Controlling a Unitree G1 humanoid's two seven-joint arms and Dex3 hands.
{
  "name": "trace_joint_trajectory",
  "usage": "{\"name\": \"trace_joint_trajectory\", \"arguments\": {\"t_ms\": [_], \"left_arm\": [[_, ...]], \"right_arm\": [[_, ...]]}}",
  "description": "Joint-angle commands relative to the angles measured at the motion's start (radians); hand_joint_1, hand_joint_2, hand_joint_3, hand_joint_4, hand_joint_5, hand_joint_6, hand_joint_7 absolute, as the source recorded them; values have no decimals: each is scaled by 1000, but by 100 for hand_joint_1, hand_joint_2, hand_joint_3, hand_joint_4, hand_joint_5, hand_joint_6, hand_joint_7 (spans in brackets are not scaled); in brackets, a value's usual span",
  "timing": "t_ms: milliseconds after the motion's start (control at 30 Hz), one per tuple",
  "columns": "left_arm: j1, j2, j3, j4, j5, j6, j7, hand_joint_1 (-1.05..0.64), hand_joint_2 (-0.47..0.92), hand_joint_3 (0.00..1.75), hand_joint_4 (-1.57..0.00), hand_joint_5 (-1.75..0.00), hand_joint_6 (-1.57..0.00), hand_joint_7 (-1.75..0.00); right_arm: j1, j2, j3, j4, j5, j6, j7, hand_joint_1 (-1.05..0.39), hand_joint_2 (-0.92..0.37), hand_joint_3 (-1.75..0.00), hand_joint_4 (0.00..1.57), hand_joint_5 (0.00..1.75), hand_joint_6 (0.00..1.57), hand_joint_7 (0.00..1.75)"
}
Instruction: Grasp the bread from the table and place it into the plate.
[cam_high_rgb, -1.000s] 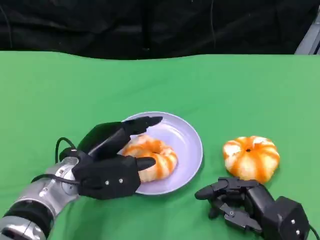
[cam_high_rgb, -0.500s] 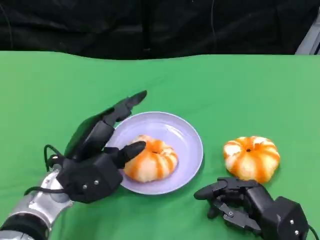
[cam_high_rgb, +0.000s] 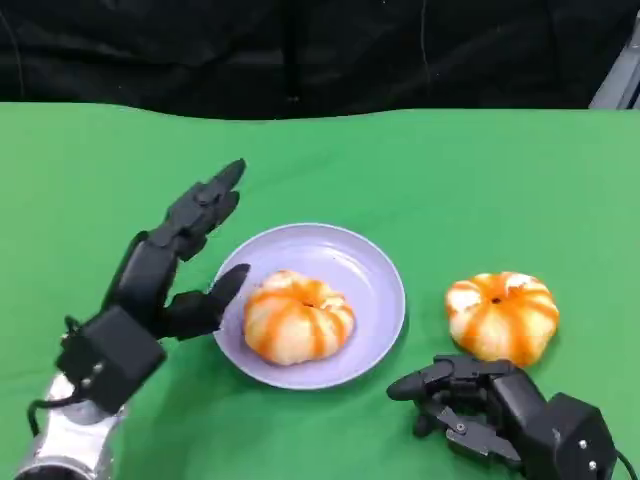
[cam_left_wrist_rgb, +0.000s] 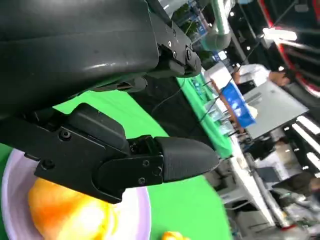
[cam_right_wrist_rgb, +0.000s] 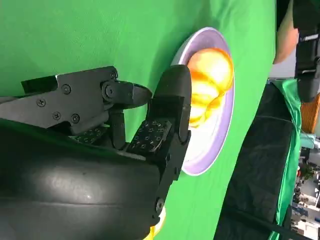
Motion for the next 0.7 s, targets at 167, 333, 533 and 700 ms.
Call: {"name": "trace_joint_trajectory", "arguments": {"t_ms": [167,333,533,700], "left_arm": [[60,-19,59,-61,-97,-11,-125,-81,92,63,-33,-1,-26,-1],[114,-46,119,-87,-188,-33,-173,-77,92,58,-41,-4,-29,-2],[142,-64,180,-83,-246,-19,-211,-75,92,52,-45,-4,-30,-2],[157,-74,220,-78,-254,0,-205,-78,92,51,-48,-4,-32,-2]], "right_arm": [[24,-7,1,4,2,27,14,0,-92,-39,79,122,111,38],[26,-10,0,3,-1,27,11,0,-92,-39,80,123,111,38],[23,-19,-4,14,2,19,18,-1,-92,-39,80,122,111,38],[27,-31,-13,11,10,14,31,-1,-92,-38,81,122,111,37]]}}
